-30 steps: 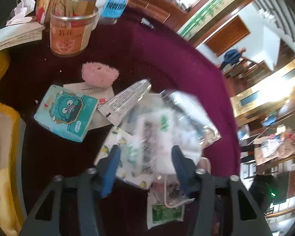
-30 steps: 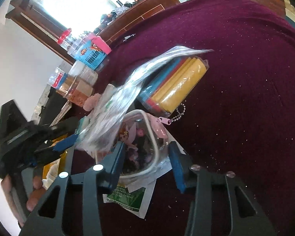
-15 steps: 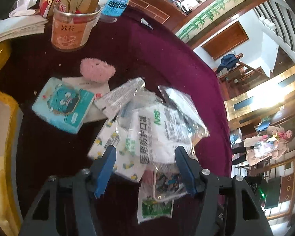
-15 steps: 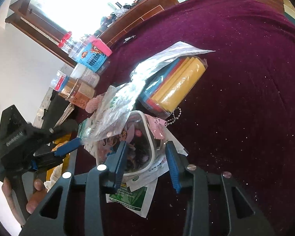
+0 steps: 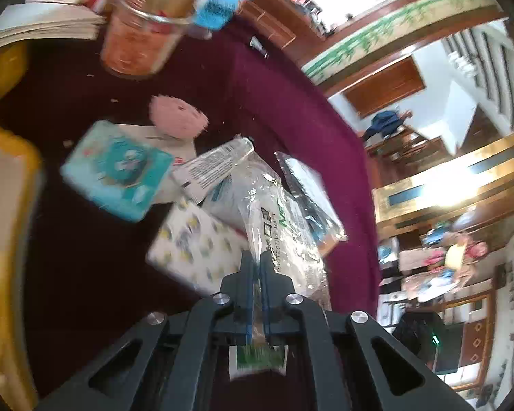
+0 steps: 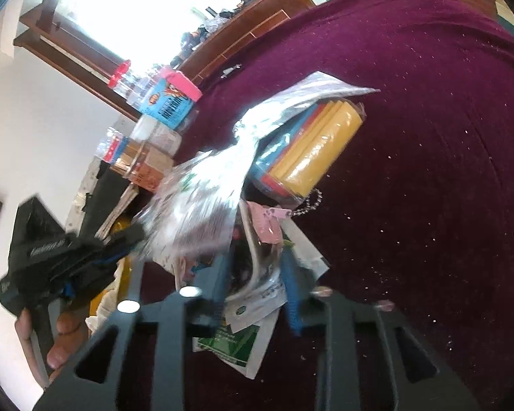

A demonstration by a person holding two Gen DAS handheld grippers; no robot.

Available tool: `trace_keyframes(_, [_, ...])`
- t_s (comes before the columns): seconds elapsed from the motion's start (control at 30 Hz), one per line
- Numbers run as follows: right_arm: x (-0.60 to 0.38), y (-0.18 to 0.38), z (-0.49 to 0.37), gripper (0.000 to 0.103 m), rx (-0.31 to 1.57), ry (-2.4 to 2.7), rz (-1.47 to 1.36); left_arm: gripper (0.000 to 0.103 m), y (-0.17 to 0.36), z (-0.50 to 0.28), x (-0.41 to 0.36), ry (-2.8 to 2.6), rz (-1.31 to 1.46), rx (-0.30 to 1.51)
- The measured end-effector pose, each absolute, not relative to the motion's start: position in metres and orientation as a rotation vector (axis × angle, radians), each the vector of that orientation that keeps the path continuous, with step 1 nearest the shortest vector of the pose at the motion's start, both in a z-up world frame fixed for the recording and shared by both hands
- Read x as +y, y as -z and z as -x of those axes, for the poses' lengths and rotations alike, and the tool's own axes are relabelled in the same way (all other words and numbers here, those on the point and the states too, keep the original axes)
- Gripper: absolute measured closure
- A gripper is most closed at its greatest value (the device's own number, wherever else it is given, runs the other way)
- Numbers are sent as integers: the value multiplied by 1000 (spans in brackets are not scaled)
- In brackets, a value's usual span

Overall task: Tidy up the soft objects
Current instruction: 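Grasp the white mask bag with the left tool while the right tool reaches the cartoon pouch, then lift the mask bag with the left tool while the right tool grasps the cartoon pouch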

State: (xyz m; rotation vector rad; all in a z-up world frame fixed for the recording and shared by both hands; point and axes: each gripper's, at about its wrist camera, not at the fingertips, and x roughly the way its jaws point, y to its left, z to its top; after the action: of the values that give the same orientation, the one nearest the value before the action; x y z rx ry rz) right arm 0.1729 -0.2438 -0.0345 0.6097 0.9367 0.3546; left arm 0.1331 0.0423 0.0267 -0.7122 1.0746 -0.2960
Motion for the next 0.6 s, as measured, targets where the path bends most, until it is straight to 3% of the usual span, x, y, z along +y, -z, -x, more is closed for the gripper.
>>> trace_keyframes(0.07, [-244,31,-172,98,925,-357,-615,102,-35,-109,58,306,725,1037])
trace_keyframes(0.33, [-244,15,-163,94,864,-363,-564,103,-34,-35,96,312,716,1010])
trace_keyframes(0.37, [-245,14,-162,83,853,-352,-572,103,-29,-29,96,312,713,1021])
trace_keyframes(0.4, [-242,13,-161,53,851,-343,-561,102,-26,-25,96,314,709,1033])
trace_keyframes(0.47, [-237,9,-159,25,827,-329,-523,102,-18,-11,96,327,707,1063])
trace_keyframes(0.6, [-222,10,-165,18,842,-308,-437,102,-12,7,93,299,638,1063])
